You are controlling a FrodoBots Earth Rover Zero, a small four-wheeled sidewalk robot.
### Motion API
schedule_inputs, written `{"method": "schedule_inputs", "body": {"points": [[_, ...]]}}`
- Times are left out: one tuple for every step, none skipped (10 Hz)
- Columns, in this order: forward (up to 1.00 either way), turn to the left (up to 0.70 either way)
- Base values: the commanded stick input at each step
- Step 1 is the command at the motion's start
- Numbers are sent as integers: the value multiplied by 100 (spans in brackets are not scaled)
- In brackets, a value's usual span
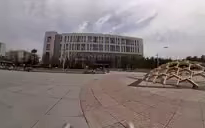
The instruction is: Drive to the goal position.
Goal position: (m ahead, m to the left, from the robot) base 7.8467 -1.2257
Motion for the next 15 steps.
{"method": "schedule_inputs", "body": {"points": [[45,0],[45,0],[45,0],[45,0],[45,0],[45,0],[45,0],[45,0],[45,0],[45,0],[45,0],[45,0],[45,0],[45,0],[45,0]]}}
